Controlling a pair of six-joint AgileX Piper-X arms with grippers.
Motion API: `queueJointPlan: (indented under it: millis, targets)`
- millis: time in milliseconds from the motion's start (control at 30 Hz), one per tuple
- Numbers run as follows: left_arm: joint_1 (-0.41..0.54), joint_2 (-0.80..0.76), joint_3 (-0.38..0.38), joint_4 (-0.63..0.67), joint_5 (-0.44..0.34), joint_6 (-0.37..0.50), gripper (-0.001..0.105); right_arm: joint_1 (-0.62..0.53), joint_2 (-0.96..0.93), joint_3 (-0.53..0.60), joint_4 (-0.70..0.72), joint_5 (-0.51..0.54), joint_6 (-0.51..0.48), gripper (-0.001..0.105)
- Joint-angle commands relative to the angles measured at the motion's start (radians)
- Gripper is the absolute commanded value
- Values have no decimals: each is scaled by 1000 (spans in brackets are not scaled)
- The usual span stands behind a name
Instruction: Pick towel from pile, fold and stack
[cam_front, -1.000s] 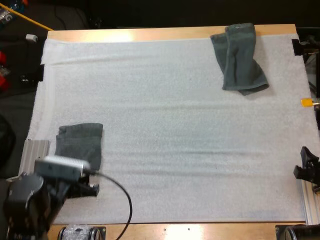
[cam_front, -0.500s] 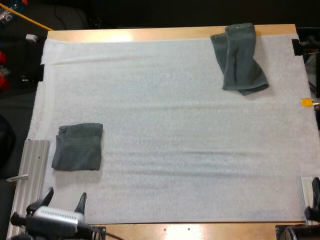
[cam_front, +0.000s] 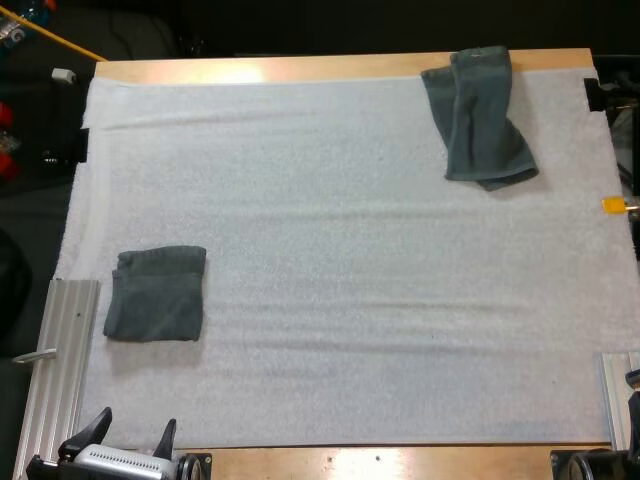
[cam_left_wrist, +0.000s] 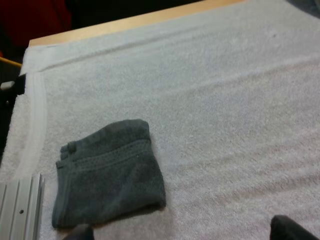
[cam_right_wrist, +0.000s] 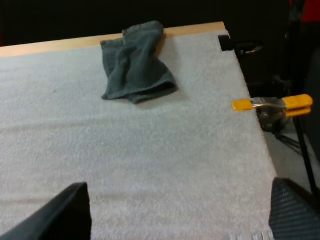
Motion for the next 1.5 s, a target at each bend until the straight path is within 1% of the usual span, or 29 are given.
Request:
queueJointPlan:
  millis: [0,133,200,233,300,333,400,467,567,800,1000,1100,1467]
  targets:
    - [-5,-141,-2,31,11,-3,65,-4,-40,0,-3,-6,-3,71]
    - [-2,-141,-2,-25,25,-3,65,-4,-40,4,-41,-6,-3,71]
    - [-2,-141,-2,-106,25,-3,65,-4,-40,15,-107,-6,-3,71]
    - [-2,-141,0,-123,25,-3,65,-4,-40,20,-130,-6,-3,71]
    - [-2,-141,13,-228,25,-3,65,-4,-38,45,-221,-6,-3,71]
    - [-2,-141,20,-254,25,-3,65,-4,-38,50,-236,-6,-1,71]
    - [-2,-139,50,-343,25,-3,65,-4,-38,82,-304,-6,10,71]
    - [-2,-139,84,-404,25,-3,65,-4,-38,111,-345,-6,15,71]
    - [-2,-139,137,-460,25,-3,65,-4,-38,165,-381,-6,15,71]
    - [-2,-139,270,-494,25,-3,65,-4,-37,286,-385,-6,15,71]
    - [-2,-137,358,-498,25,-3,65,-4,-37,364,-385,-6,15,71]
    - [-2,-137,378,-505,25,-3,65,-4,-36,389,-383,-6,15,71]
    - [-2,-137,378,-505,25,-3,65,-4,-36,396,-380,-6,18,71]
